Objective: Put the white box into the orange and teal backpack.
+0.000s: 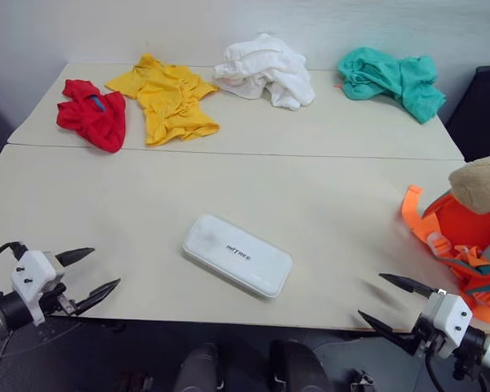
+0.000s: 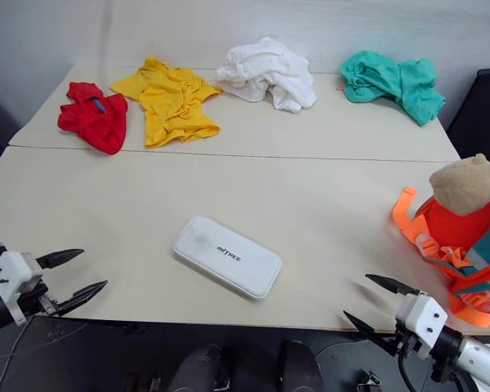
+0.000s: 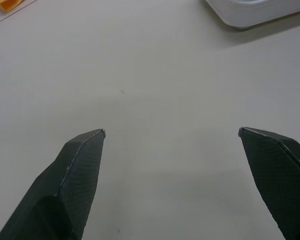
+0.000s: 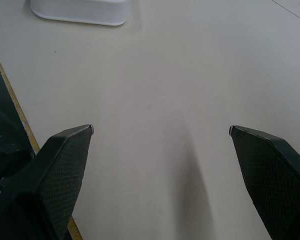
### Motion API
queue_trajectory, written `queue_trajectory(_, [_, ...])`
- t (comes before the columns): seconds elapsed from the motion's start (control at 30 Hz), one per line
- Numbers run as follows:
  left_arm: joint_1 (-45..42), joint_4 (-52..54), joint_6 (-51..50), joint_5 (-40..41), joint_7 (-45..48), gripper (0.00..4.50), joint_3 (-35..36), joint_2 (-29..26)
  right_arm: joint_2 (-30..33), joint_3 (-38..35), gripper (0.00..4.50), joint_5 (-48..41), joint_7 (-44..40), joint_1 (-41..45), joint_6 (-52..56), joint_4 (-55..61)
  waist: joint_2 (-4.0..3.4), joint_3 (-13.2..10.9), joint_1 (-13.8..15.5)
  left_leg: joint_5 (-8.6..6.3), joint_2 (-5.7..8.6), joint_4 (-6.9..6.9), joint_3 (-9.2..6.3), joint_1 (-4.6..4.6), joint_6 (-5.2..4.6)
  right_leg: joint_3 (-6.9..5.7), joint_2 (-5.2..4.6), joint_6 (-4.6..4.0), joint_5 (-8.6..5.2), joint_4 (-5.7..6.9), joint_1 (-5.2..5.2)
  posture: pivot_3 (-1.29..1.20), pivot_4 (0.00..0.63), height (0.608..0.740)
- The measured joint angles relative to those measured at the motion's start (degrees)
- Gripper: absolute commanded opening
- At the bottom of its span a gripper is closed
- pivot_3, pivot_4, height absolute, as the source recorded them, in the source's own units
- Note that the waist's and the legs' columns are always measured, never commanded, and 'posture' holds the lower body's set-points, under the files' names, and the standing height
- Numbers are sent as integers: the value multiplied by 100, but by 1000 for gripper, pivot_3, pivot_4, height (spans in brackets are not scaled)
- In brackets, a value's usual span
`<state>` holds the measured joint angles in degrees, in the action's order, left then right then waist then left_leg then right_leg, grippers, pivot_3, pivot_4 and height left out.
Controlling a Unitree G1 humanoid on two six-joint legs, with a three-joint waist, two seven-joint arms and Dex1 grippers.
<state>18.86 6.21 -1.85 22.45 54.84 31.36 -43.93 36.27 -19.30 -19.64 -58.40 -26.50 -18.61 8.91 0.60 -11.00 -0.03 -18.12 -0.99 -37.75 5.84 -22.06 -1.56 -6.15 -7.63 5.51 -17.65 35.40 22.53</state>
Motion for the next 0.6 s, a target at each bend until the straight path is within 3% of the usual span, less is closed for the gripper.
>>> queue_trajectory(0.33, [73, 447, -1243, 718, 267, 4500, 19, -234, 103, 198, 4481, -459, -79, 418, 617, 346, -3, -2, -24, 5, -1, -1, -2, 1, 1, 0, 0, 0, 0, 8, 2, 0, 150, 740])
queue_trajectory(0.43, [-282, 644, -1619, 873, 90, 4313, -29, -246, 233, 617, 3879, -617, -77, 671, 1197, 913, -5, -2, -12, 9, -1, -1, -5, 3, 2, -1, 0, -2, -1, 13, 1, 0, 150, 740])
queue_trajectory(0.6, [-1688, 652, -2041, 503, -681, 2894, -762, -271, 651, 1851, 2118, -309, -202, 1255, 2276, 1530, -4, -1, 104, 13, 7, -14, -15, -3, -6, -10, -1, 0, 0, 14, -5, 0, 150, 740])
